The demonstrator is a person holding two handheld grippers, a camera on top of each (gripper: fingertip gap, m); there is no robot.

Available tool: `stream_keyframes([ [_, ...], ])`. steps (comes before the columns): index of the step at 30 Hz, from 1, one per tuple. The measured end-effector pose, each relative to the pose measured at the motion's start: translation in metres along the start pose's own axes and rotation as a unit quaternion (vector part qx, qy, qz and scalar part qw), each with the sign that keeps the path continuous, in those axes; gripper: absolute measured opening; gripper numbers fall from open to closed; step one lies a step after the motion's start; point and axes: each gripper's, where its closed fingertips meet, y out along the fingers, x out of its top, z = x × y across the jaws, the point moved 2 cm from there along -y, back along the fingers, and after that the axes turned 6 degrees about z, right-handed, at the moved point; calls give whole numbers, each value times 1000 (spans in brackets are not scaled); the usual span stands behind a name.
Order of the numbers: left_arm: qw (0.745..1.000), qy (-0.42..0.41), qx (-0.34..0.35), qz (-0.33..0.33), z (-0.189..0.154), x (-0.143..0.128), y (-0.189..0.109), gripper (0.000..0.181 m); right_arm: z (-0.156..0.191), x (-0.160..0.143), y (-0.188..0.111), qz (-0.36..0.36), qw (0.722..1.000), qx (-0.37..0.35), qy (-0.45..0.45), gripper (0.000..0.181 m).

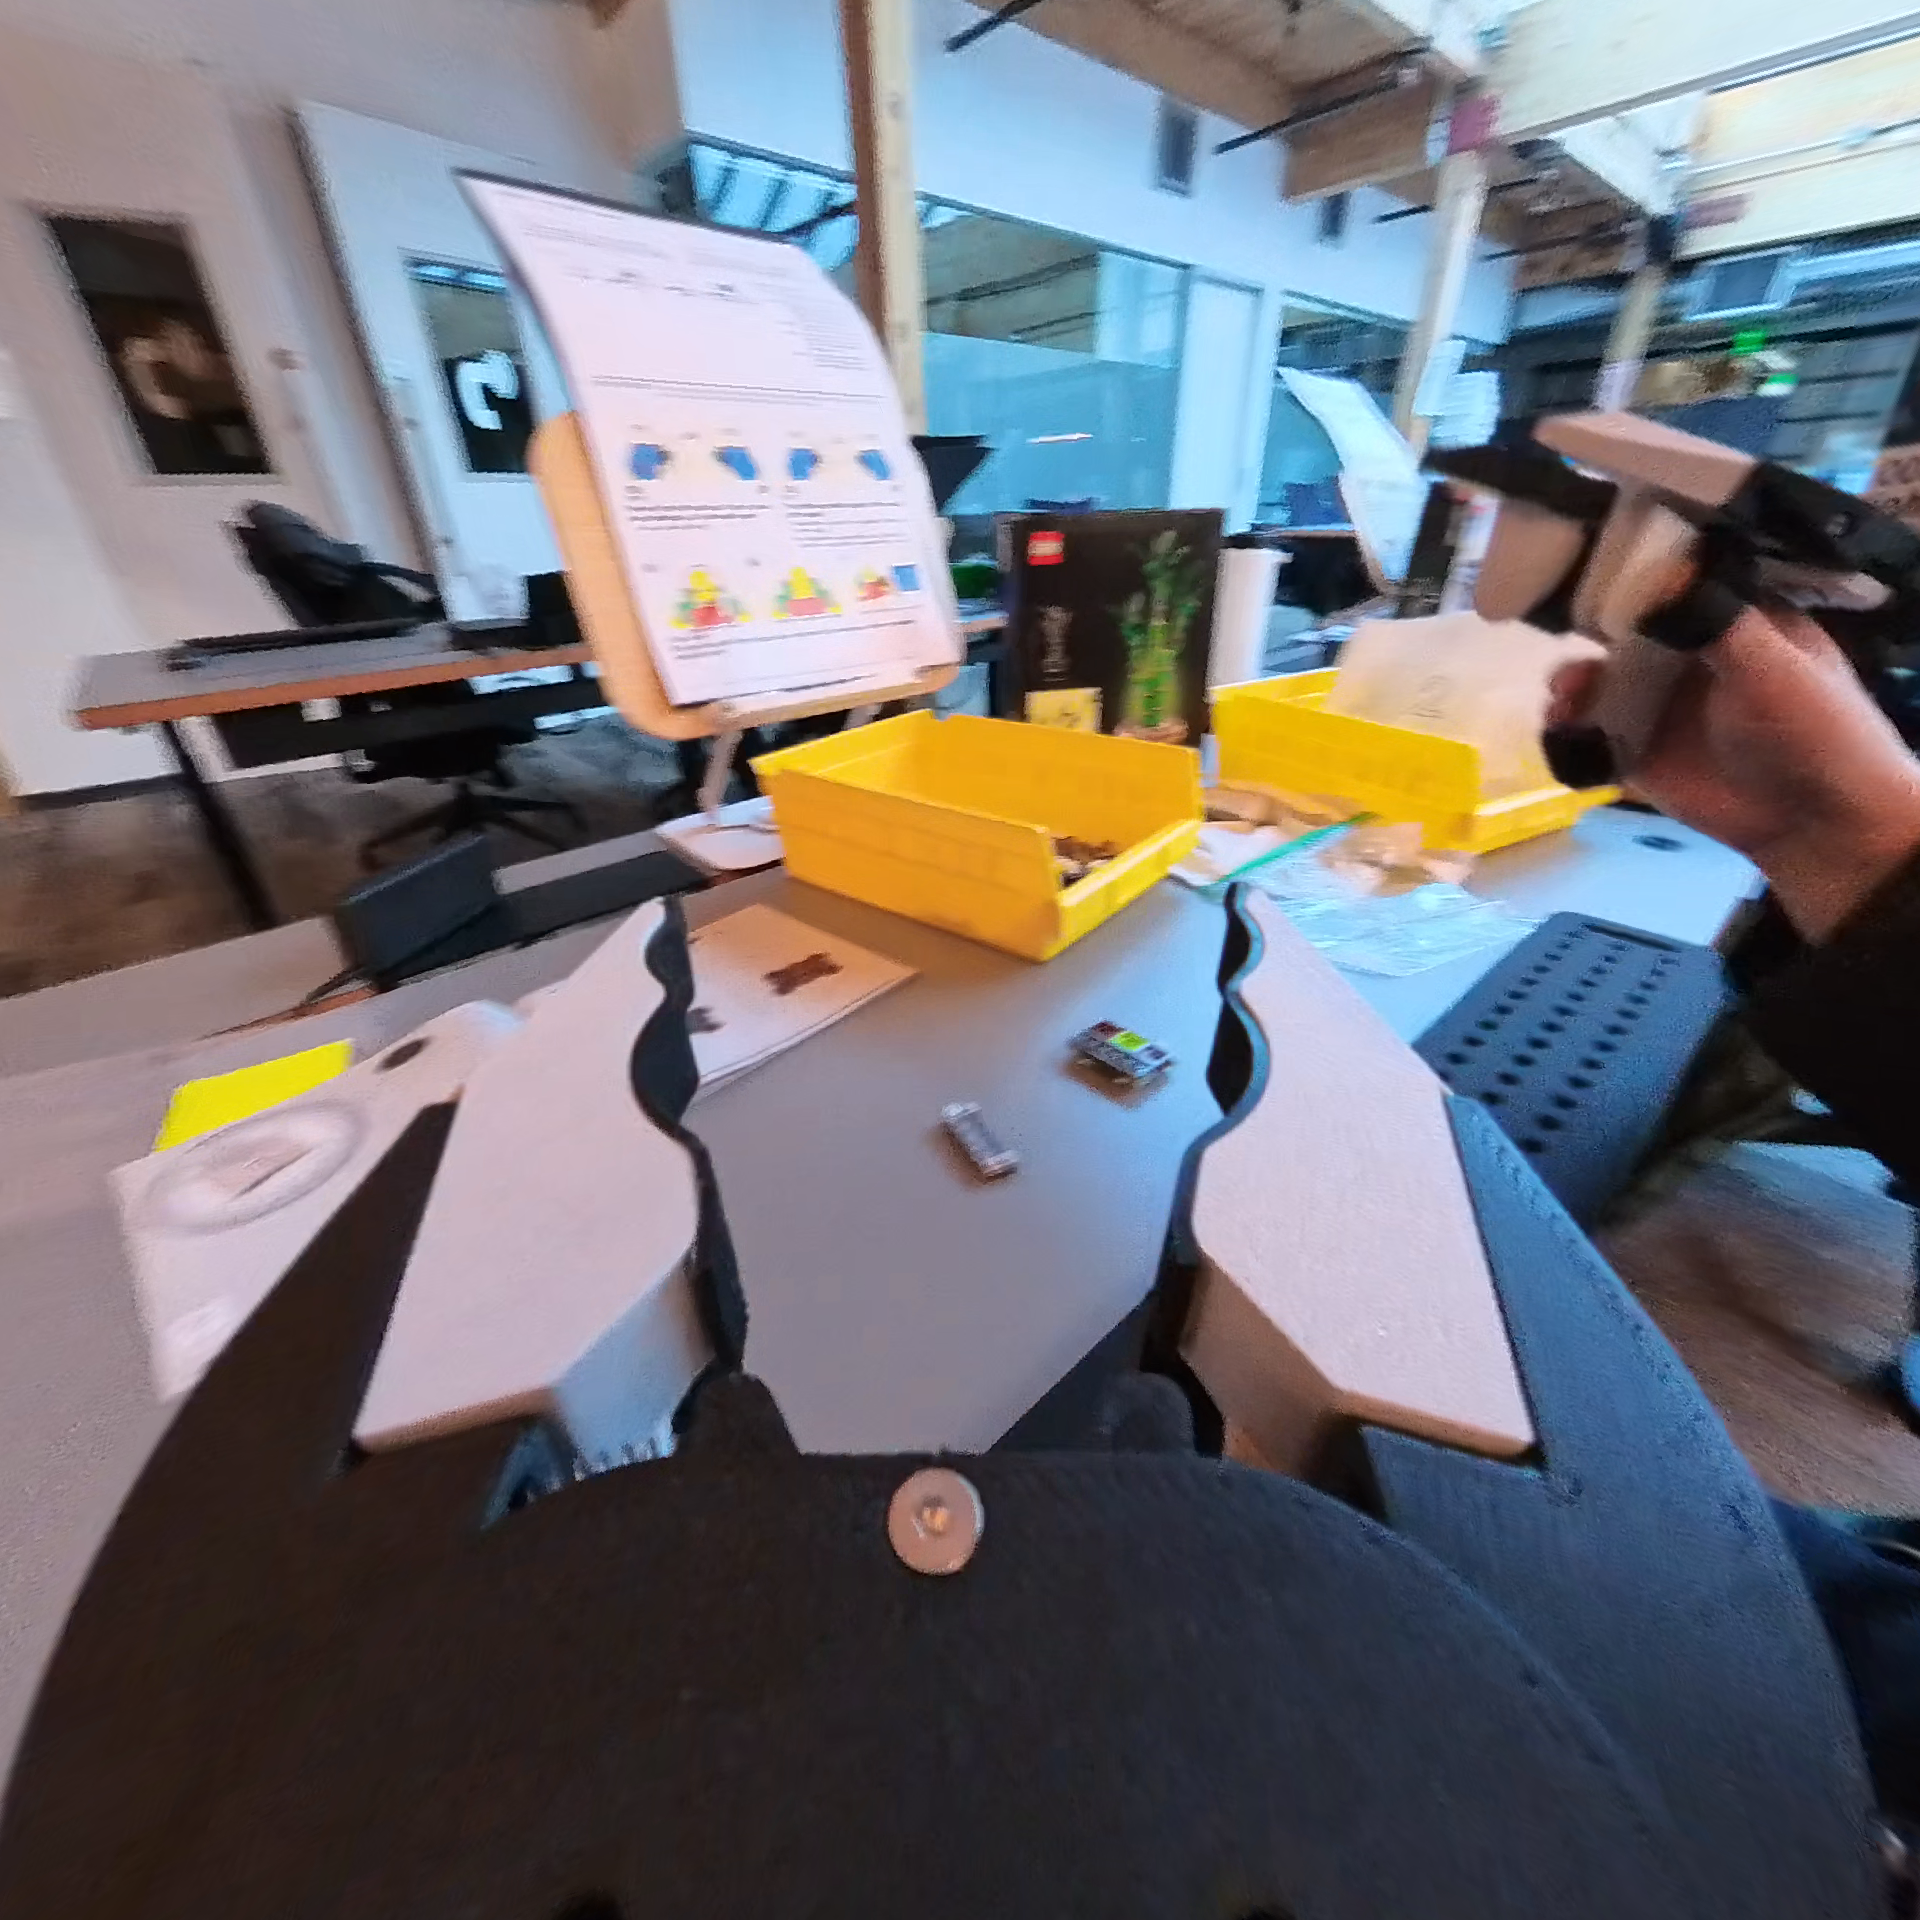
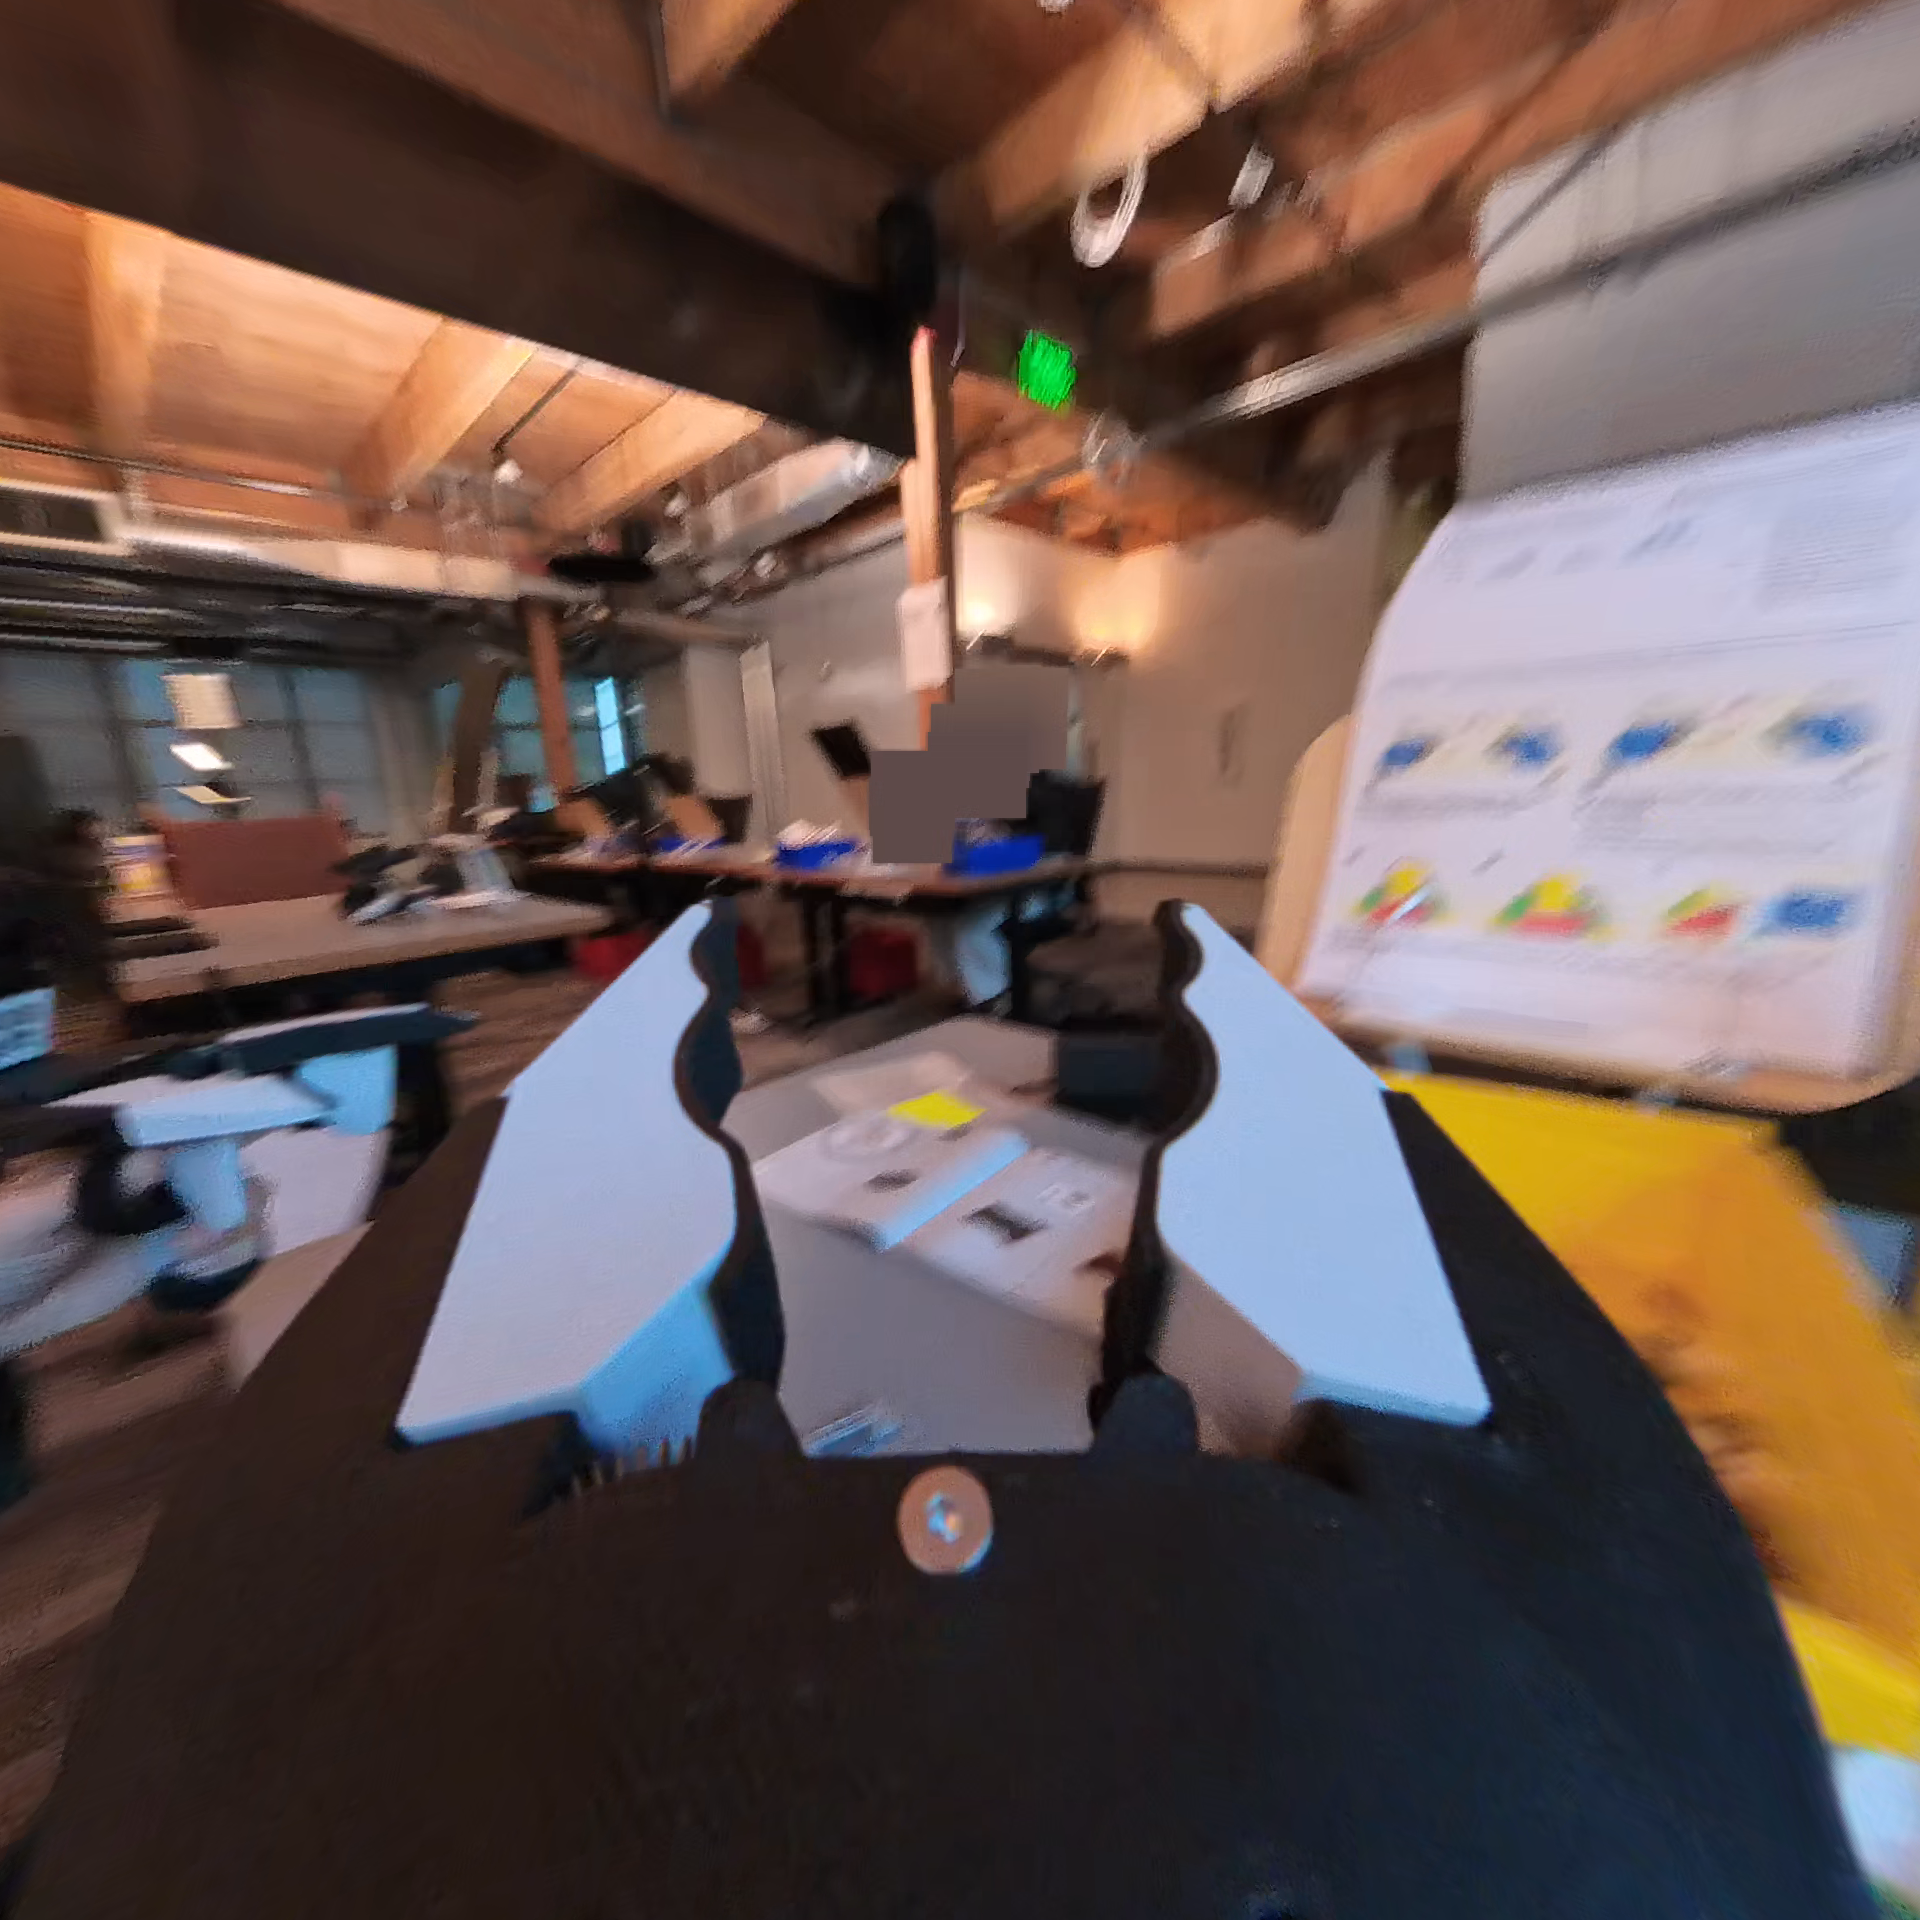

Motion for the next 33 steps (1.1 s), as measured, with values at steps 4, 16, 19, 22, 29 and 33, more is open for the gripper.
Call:
stream_keyframes([
  [4,997,10,-72,22,-27,12,33,80,-51,69,-60,-26,976,-151,-155,58],
  [16,981,-30,-187,31,-59,-24,103,0,-107,-40,-68,221,968,-7,-117,24],
  [19,983,-11,-182,19,-53,-8,112,0,-95,-79,-38,308,938,76,-137,24],
  [22,984,35,-173,24,-48,8,127,6,-72,-146,-39,428,865,211,-153,24],
  [29,982,37,-177,50,-44,-4,163,20,-54,-229,-71,518,792,300,-119,25],
  [33,978,19,-195,67,-46,-14,179,25,-54,-246,-73,536,777,299,-138,21],
])
